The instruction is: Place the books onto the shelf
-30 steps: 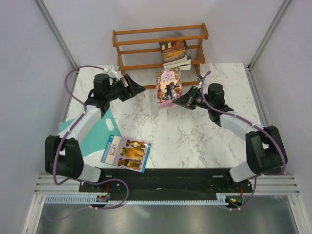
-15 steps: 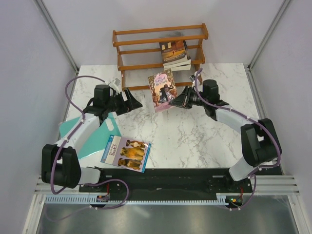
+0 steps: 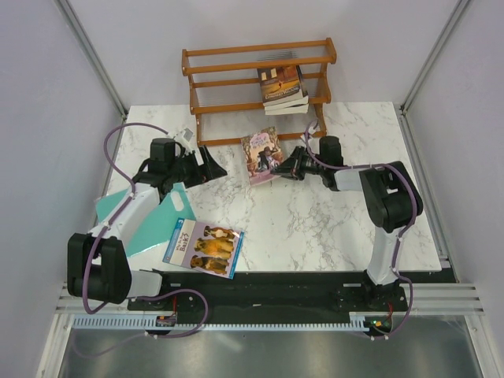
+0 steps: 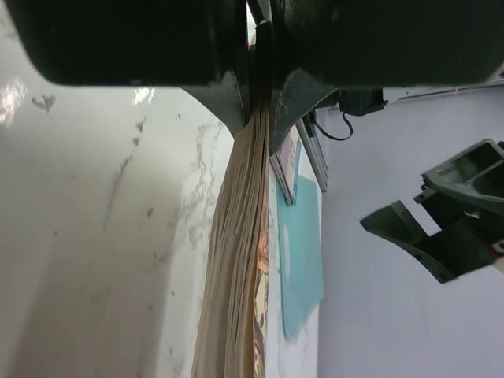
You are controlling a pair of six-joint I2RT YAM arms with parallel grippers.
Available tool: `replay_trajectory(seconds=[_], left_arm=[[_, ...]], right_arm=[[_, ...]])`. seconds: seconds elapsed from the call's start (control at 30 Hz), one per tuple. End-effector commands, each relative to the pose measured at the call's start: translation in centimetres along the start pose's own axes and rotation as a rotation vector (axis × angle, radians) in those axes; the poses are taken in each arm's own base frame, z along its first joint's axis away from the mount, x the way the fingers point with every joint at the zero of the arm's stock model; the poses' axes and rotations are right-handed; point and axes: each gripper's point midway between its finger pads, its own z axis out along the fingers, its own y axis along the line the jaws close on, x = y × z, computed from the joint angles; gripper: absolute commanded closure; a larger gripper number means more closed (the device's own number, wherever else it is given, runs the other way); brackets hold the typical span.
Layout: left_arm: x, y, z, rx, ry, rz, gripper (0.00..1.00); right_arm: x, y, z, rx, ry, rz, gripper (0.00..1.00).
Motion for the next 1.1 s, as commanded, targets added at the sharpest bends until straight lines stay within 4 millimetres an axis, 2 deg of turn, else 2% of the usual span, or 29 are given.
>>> replay_trajectory(seconds=[0.0, 0.13, 0.2, 0.23, 0.3, 0.43, 0.83, 1.07], left_arm=[[-0.9, 0.0, -0.6, 0.002, -0.025, 0.062, 0.09], [-0.8, 0.3, -0.5, -0.003, -0.021, 0.055, 0.09], [-0.5, 0.4, -0.2, -0.004, -0.011, 0.047, 0.09], [-0.6, 0.3, -0.3, -0.002, -0.013, 0.049, 0.09], [-0.6, 0.3, -0.3, -0.002, -0.013, 0.049, 0.09], [-0.6, 0.5, -0.5, -0.009, -0.017, 0.052, 0.09], [0.1, 1.2, -0.3, -0.023, 0.002, 0.042, 0.09], [0.1, 1.3, -0.3, -0.024, 0.001, 0.042, 0.09]], right_arm=[[-5.5, 4.0, -0.4, -0.134, -0.095, -0.142, 1.00], [-8.0, 3.0, -0.2, -0.146, -0.122, -0.104, 1.00], [-8.8, 3.1, -0.1, -0.175, -0.136, -0.073, 1.00], [-9.1, 2.5, 0.2, -0.182, -0.140, -0.053, 0.99], [-9.6, 2.8, 0.3, -0.215, -0.153, -0.045, 0.99], [-10.3, 2.0, 0.9, -0.217, -0.180, -0.043, 0.99], [-14.1, 1.7, 0.7, -0.209, -0.277, -0.021, 0.97], [-16.7, -0.2, 0.7, -0.217, -0.346, 0.025, 0.97]])
